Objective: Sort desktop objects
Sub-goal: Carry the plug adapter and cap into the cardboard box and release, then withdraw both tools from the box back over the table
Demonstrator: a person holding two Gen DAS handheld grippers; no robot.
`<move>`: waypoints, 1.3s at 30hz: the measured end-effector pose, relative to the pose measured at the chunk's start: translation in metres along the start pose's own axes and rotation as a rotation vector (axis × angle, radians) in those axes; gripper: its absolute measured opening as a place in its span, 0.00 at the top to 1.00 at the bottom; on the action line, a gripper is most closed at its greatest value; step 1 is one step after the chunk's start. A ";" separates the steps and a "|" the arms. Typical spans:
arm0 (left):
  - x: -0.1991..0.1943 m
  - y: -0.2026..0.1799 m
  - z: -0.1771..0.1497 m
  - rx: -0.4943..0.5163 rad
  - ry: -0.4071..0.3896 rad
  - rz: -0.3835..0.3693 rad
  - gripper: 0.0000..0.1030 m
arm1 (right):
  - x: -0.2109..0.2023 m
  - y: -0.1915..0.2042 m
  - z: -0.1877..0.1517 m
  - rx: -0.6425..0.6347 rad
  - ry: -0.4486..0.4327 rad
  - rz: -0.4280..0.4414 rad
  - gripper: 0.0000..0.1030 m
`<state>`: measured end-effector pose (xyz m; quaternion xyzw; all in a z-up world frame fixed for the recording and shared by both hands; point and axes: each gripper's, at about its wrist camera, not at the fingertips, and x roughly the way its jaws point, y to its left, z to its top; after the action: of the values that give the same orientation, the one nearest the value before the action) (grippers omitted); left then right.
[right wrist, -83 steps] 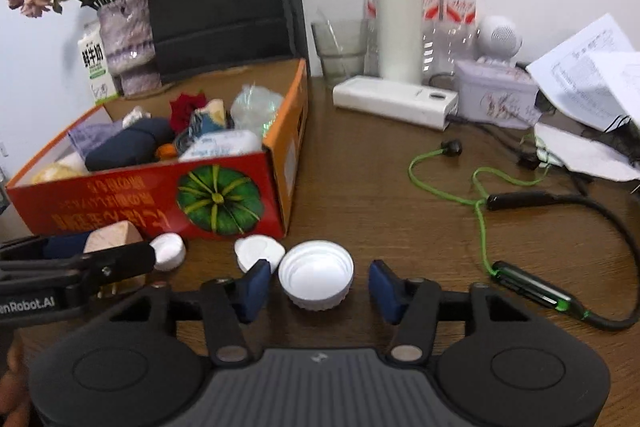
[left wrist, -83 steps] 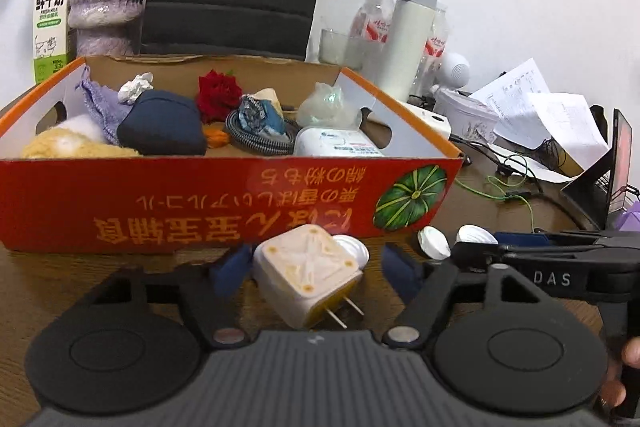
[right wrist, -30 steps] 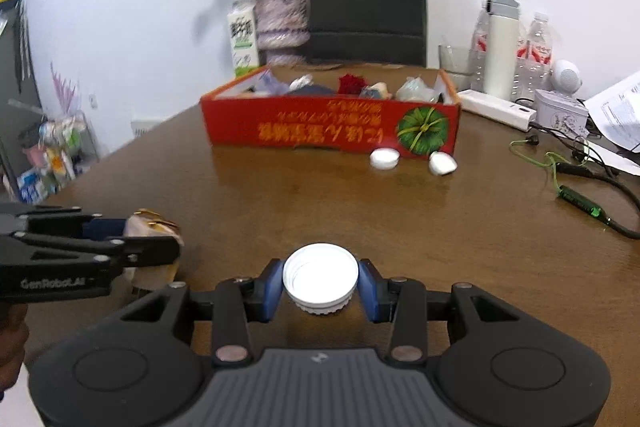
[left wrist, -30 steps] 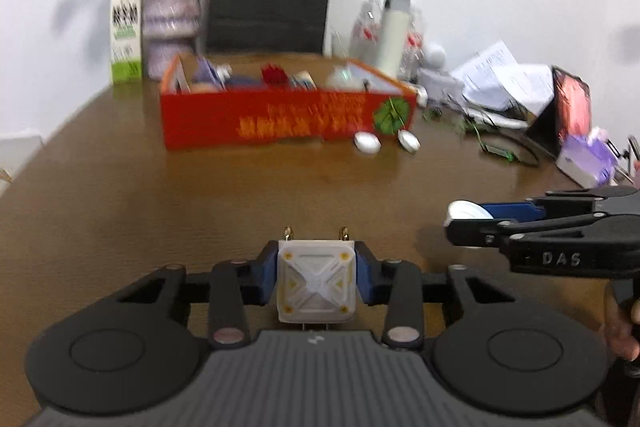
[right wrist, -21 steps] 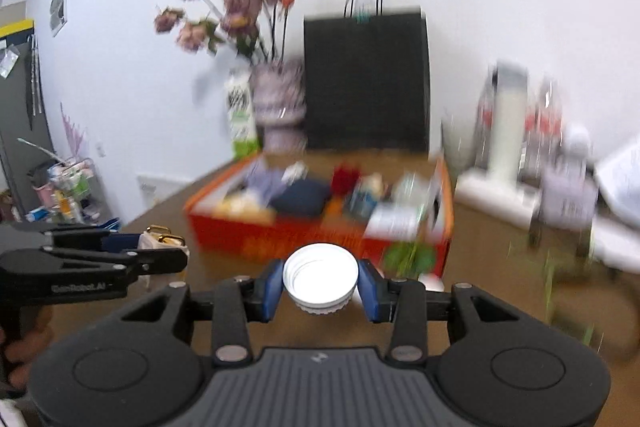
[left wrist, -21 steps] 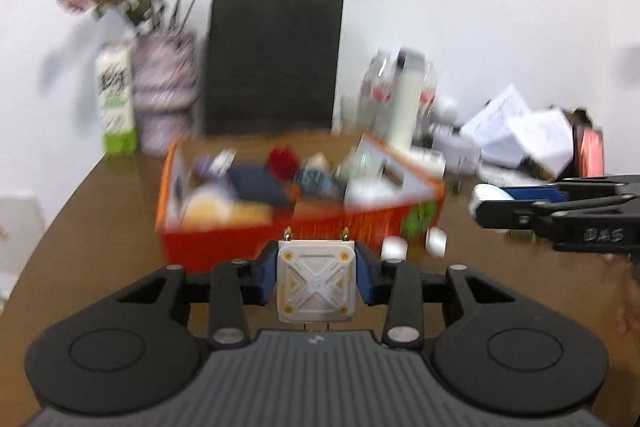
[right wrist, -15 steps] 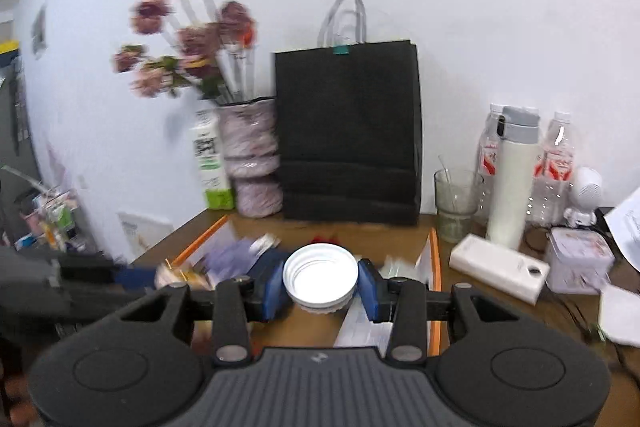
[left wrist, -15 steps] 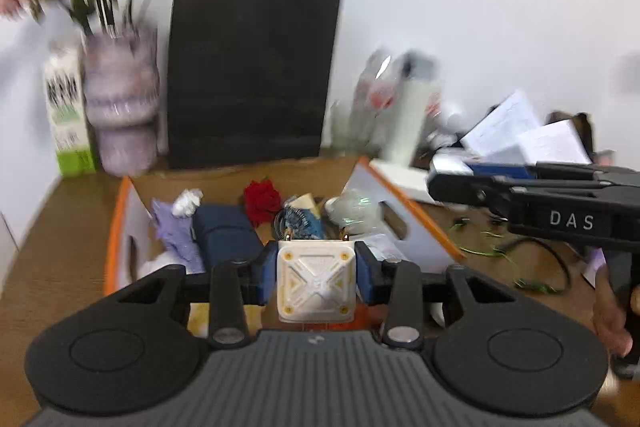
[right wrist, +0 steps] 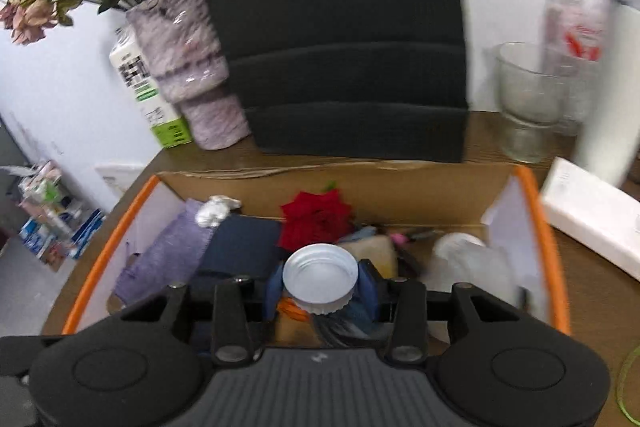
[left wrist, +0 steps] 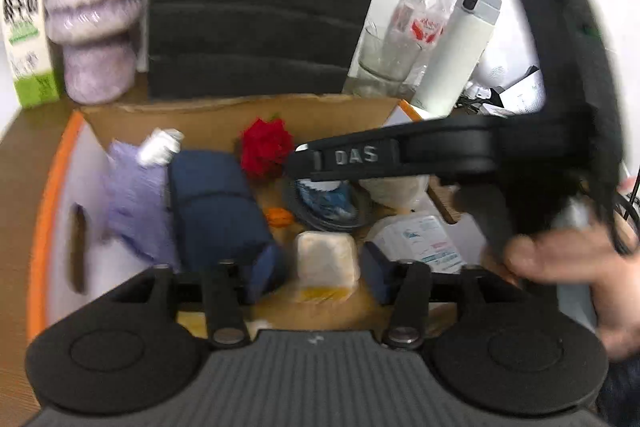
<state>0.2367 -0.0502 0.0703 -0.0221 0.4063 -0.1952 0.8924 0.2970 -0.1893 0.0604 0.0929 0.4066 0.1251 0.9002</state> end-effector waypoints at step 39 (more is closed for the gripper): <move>-0.135 -0.041 -0.235 -0.029 -0.263 0.283 0.00 | -0.191 0.039 -0.280 -0.080 -0.221 -0.155 0.09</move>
<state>-0.0293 -0.0103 0.0181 -0.0027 0.2880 -0.0575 0.9559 -0.0424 -0.1915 0.0234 0.0385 0.3059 0.0603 0.9494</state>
